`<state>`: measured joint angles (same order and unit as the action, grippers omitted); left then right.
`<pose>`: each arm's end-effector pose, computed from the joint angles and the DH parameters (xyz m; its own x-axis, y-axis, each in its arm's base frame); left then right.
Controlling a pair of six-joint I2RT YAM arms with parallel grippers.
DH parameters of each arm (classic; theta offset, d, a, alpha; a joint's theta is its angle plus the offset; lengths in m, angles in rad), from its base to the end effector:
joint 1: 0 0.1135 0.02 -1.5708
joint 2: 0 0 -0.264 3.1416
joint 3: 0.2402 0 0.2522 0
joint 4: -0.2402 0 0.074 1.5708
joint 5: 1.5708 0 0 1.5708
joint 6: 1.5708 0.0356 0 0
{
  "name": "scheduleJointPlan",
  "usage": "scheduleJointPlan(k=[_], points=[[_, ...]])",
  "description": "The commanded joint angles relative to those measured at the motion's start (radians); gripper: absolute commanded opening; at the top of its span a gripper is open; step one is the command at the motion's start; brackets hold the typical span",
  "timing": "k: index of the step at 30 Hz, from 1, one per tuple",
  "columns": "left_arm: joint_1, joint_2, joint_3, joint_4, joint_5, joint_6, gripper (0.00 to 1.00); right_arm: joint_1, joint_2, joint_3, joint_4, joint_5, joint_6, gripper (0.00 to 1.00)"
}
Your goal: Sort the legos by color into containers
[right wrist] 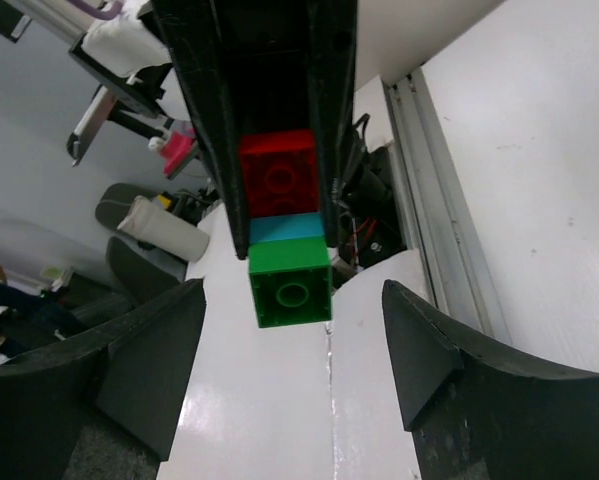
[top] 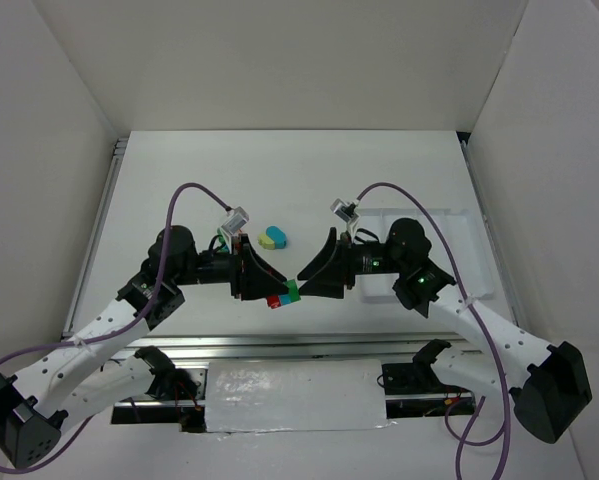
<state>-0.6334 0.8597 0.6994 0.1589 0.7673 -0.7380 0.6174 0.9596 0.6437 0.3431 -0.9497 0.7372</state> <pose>0.1455 -0.1375 0.3335 -0.6639 -0.1133 -0.7392 0.7284 0.1258 -0.6735 0.1583 0.1479 0.3132 -0.6556 0.0143 -0.7549 -0.7551 -0.0077 0.6556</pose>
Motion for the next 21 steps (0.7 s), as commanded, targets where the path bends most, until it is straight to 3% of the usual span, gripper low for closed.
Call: scheduleJointPlan(k=[1,6,10,13,14,16,19,21], points=[[0.001,-0.004,0.015,0.056,0.013,0.002,0.0,0.019,0.011,-0.006,0.109,-0.044,0.033,0.78],[0.001,0.004,0.026,0.05,0.0,-0.006,0.0,0.051,0.034,-0.012,0.108,-0.029,0.024,0.74],[0.001,0.004,0.032,0.053,-0.008,-0.018,0.0,0.053,0.051,-0.022,0.113,-0.023,0.021,0.64],[0.001,0.007,0.037,0.06,0.001,-0.027,0.0,0.054,0.065,-0.022,0.117,-0.024,0.014,0.49],[0.001,0.009,0.037,0.064,0.004,-0.035,0.0,0.053,0.071,-0.022,0.122,-0.027,0.017,0.34],[0.001,0.012,0.037,0.071,0.01,-0.043,0.0,0.053,0.076,-0.024,0.132,-0.032,0.016,0.18],[0.001,0.015,0.037,0.083,0.032,-0.05,0.0,0.044,0.079,-0.033,0.149,-0.037,-0.004,0.0],[0.001,0.013,0.037,0.082,0.047,-0.046,0.0,0.028,0.08,-0.044,0.201,-0.085,-0.025,0.0]])
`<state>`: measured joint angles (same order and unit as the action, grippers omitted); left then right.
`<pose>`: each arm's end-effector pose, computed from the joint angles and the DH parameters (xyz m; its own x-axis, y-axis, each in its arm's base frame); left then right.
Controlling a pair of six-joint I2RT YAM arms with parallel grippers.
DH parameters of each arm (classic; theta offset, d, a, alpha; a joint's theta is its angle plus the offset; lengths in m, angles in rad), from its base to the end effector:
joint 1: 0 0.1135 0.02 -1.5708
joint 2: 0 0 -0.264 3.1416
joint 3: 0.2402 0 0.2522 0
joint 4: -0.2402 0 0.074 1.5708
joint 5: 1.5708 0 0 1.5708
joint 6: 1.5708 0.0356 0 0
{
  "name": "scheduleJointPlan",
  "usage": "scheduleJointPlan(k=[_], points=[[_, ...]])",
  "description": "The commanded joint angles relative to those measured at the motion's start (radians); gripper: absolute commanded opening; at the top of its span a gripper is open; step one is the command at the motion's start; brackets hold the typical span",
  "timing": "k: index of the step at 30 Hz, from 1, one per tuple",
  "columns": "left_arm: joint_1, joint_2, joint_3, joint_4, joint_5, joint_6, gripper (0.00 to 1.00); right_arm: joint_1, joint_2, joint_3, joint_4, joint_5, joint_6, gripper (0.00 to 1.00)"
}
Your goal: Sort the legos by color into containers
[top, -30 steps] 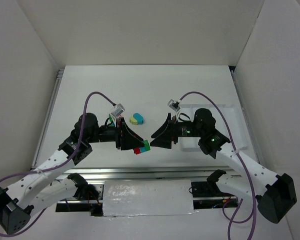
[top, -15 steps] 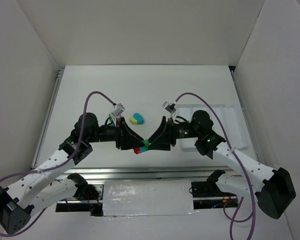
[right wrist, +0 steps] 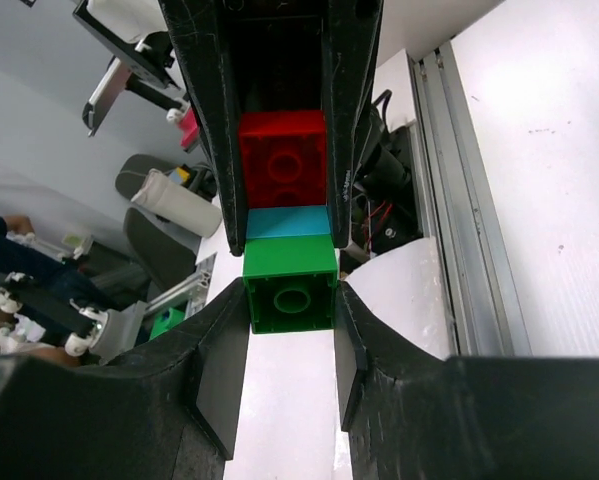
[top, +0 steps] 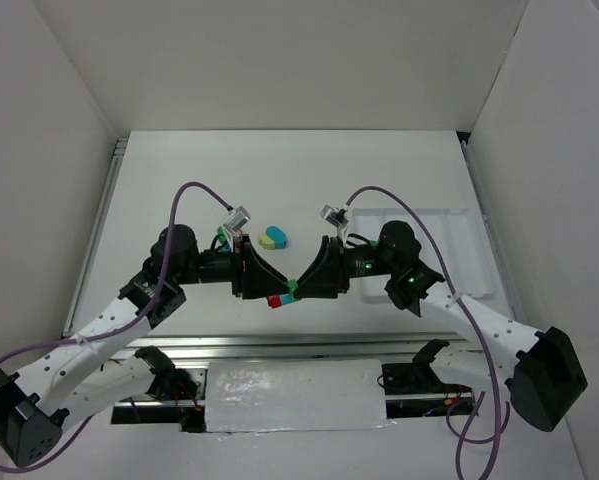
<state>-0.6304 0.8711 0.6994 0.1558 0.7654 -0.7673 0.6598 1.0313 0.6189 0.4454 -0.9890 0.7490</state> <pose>0.1480 -0.1386 0.3311 -0.6928 -0.1141 -0.7121 0.6998 0.1319 -0.7020 0.1606 0.1623 0.2999 -0.6595 -0.0380 -0.7507 -0.7476 -0.0706 0.6604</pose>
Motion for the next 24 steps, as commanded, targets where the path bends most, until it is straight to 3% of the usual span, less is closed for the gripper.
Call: scheduleJointPlan(k=[1,3,8,13,15,16,17,18,20,24], points=[[-0.003,0.0,0.038,0.083,0.051,-0.012,0.0,-0.031,0.009,-0.04,0.131,-0.065,-0.037,0.0],[-0.003,-0.004,0.034,0.083,0.058,-0.003,0.0,-0.045,0.019,-0.056,0.197,-0.094,-0.022,0.0],[0.0,-0.021,0.029,0.082,0.054,0.0,0.0,-0.097,0.058,-0.065,0.179,-0.137,-0.057,0.0],[0.004,-0.041,0.052,-0.01,-0.027,0.035,0.0,-0.196,0.055,-0.065,0.011,-0.044,-0.123,0.0],[0.008,-0.044,0.055,-0.041,-0.063,0.043,0.0,-0.244,0.046,-0.032,-0.146,0.034,-0.154,0.0],[0.009,-0.043,0.069,-0.071,-0.121,0.062,0.0,-0.253,0.03,-0.009,-0.237,0.108,-0.202,0.0],[0.009,-0.04,0.075,-0.135,-0.158,0.071,0.0,-0.256,0.026,0.023,-0.335,0.373,-0.221,0.0],[0.009,-0.034,0.1,-0.183,-0.202,0.089,0.0,-0.256,0.023,0.091,-0.529,0.542,-0.214,0.0],[0.009,-0.009,0.12,-0.29,-0.32,0.108,0.0,-0.264,0.044,0.157,-0.71,0.954,-0.182,0.0],[0.006,0.023,0.146,-0.357,-0.42,0.131,0.0,-0.305,0.136,0.243,-0.85,1.254,-0.146,0.0]])
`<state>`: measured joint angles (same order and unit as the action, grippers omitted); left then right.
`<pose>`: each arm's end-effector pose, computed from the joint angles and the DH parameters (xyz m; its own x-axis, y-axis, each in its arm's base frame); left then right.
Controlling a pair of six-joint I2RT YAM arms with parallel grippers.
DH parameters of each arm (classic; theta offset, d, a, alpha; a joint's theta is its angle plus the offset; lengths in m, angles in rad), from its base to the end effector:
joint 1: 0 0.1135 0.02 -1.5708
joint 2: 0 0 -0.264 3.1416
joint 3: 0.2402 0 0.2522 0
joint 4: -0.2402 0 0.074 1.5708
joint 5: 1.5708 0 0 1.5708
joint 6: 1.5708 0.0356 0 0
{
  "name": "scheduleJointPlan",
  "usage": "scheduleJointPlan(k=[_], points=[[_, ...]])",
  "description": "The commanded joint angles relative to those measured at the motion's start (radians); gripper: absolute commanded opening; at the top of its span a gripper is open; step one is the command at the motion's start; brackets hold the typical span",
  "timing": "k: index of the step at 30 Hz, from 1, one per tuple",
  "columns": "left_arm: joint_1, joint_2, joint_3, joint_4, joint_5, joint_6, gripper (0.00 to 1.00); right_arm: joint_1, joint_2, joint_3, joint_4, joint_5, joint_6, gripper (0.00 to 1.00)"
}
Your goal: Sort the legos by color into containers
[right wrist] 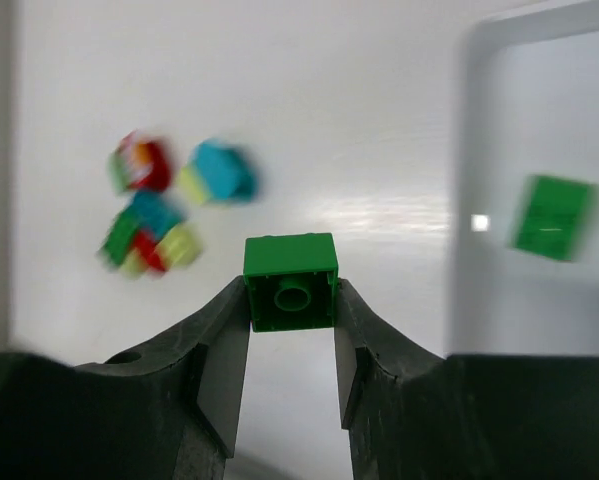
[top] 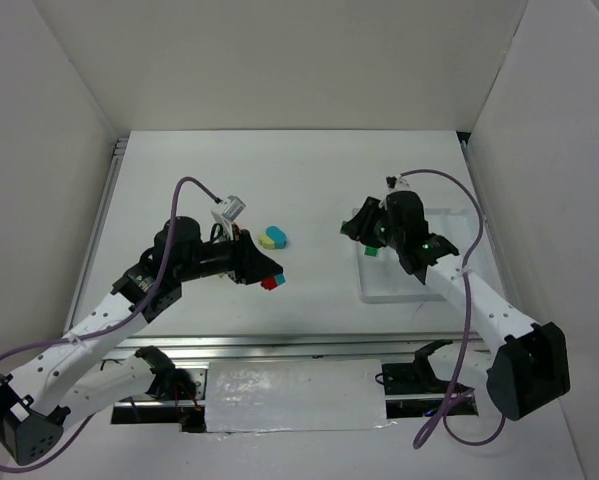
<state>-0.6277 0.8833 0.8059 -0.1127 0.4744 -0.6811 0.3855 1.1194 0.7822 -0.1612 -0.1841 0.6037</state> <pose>0.1564 -0.1336 0.3384 -0.6764 -0.2013 -0.7085 0.5916 0.4246 -0.6854 0.2307 0.1006 0.2745 -0.6591 0.3349 -0.6734 -0.1755 0.8022 0.5707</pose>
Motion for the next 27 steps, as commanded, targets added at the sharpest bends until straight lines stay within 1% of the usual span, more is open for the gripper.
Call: scheduleJointPlan(k=[1,3,5,9,13,15,16,17,18,20,23,24,25,27], points=[[0.003,0.008,0.036,-0.087,-0.143,0.041,0.0,-0.037,0.09,0.091,-0.253,0.474,-0.001,0.0],[0.005,0.005,0.033,-0.09,-0.146,0.041,0.0,-0.043,0.149,0.117,-0.264,0.532,-0.001,0.0],[0.003,0.0,0.035,-0.097,-0.148,0.046,0.0,-0.043,0.184,0.14,-0.256,0.558,-0.001,0.0],[0.002,-0.009,0.032,-0.108,-0.161,0.051,0.0,-0.065,0.287,0.198,-0.23,0.529,-0.025,0.05],[0.0,-0.017,0.03,-0.11,-0.145,0.048,0.0,-0.086,0.379,0.268,-0.235,0.522,-0.036,0.06],[0.0,-0.027,0.024,-0.111,-0.149,0.048,0.0,-0.086,0.436,0.313,-0.244,0.518,-0.045,0.19],[0.0,-0.03,0.024,-0.114,-0.151,0.048,0.0,-0.088,0.453,0.322,-0.247,0.515,-0.047,0.27],[0.0,-0.035,0.022,-0.114,-0.149,0.048,0.0,-0.088,0.47,0.342,-0.259,0.514,-0.048,0.44],[0.0,-0.04,0.022,-0.113,-0.145,0.046,0.0,-0.089,0.494,0.348,-0.261,0.512,-0.047,0.51],[0.0,-0.044,0.019,-0.099,-0.125,0.045,0.0,-0.091,0.522,0.362,-0.271,0.491,-0.041,0.7],[0.0,-0.044,0.012,-0.067,-0.096,0.041,0.0,-0.086,0.508,0.37,-0.284,0.473,-0.033,0.75],[0.0,-0.043,0.009,-0.059,-0.076,0.041,0.0,-0.088,0.49,0.359,-0.276,0.465,-0.035,0.78],[-0.001,-0.041,0.01,-0.053,-0.063,0.043,0.0,-0.088,0.47,0.344,-0.258,0.456,-0.038,0.84],[0.0,-0.038,0.007,-0.022,-0.034,0.043,0.0,-0.086,0.401,0.341,-0.264,0.424,-0.048,0.86]])
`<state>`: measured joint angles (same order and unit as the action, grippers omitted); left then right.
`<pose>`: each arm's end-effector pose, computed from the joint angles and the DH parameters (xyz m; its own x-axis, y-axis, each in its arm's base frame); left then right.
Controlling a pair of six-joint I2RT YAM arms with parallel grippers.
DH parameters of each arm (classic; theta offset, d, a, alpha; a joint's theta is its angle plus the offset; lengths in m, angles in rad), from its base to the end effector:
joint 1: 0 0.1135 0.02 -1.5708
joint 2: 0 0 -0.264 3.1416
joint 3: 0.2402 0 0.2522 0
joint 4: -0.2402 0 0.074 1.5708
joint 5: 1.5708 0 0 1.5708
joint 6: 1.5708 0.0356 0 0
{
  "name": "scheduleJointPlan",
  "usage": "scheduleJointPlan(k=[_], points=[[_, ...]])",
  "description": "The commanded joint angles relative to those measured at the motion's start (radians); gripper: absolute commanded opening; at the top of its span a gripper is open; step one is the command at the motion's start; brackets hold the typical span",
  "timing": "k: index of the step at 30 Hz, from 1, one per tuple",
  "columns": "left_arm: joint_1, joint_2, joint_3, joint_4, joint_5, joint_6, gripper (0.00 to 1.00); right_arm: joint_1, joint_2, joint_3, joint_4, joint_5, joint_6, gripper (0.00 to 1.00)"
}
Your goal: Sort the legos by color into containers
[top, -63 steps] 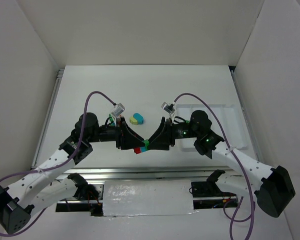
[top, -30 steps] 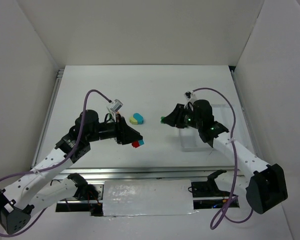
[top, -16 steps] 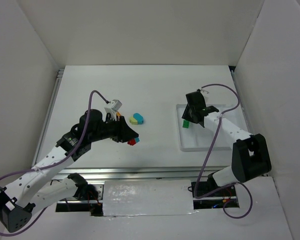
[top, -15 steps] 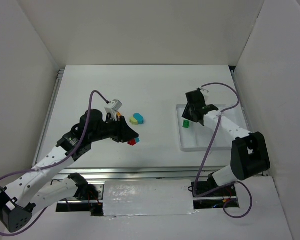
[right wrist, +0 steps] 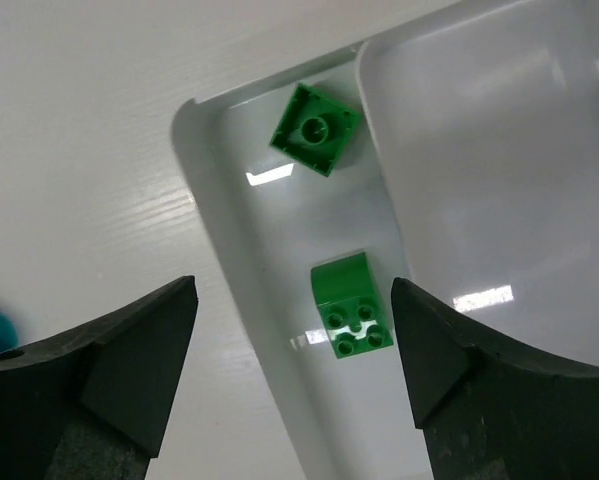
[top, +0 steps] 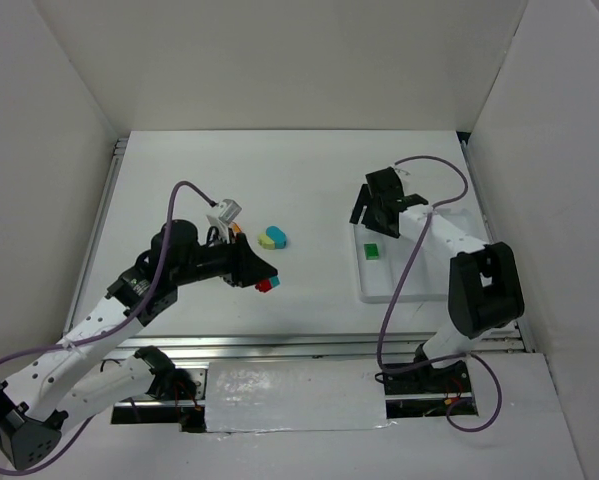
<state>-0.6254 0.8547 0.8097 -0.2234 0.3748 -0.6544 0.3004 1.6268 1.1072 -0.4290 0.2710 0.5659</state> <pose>0.1524 -0.1261 0.3332 -0.6764 -0.2103 -0.7059 0.5284 0.5291 -0.6639 0.3279 0.0916 0.2195 -0.7282 0.3153 -0.6086 0.3013 0.9448 0.1289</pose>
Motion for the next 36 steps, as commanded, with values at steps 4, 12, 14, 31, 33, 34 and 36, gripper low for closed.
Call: scheduleJointPlan(k=[4,12,14,31,33,34,36], points=[[-0.004,-0.023,-0.021,0.208,0.201,-0.016,0.0,0.003,-0.391,-0.161,0.215,-0.449,-0.107,0.85],[-0.005,-0.063,-0.058,0.479,0.384,-0.117,0.0,0.229,-0.65,-0.445,0.828,-1.21,0.084,0.89],[-0.005,-0.065,-0.061,0.498,0.407,-0.129,0.0,0.298,-0.653,-0.449,0.892,-1.19,0.097,0.89],[-0.005,-0.057,-0.047,0.487,0.401,-0.139,0.0,0.493,-0.559,-0.409,1.132,-1.196,0.229,0.73],[-0.007,-0.054,-0.046,0.486,0.401,-0.14,0.0,0.505,-0.55,-0.397,1.109,-1.182,0.215,0.65],[-0.005,-0.054,-0.046,0.483,0.4,-0.14,0.0,0.508,-0.547,-0.391,1.104,-1.179,0.212,0.6],[-0.005,-0.054,-0.049,0.475,0.397,-0.142,0.0,0.513,-0.538,-0.38,1.089,-1.17,0.203,0.51]])
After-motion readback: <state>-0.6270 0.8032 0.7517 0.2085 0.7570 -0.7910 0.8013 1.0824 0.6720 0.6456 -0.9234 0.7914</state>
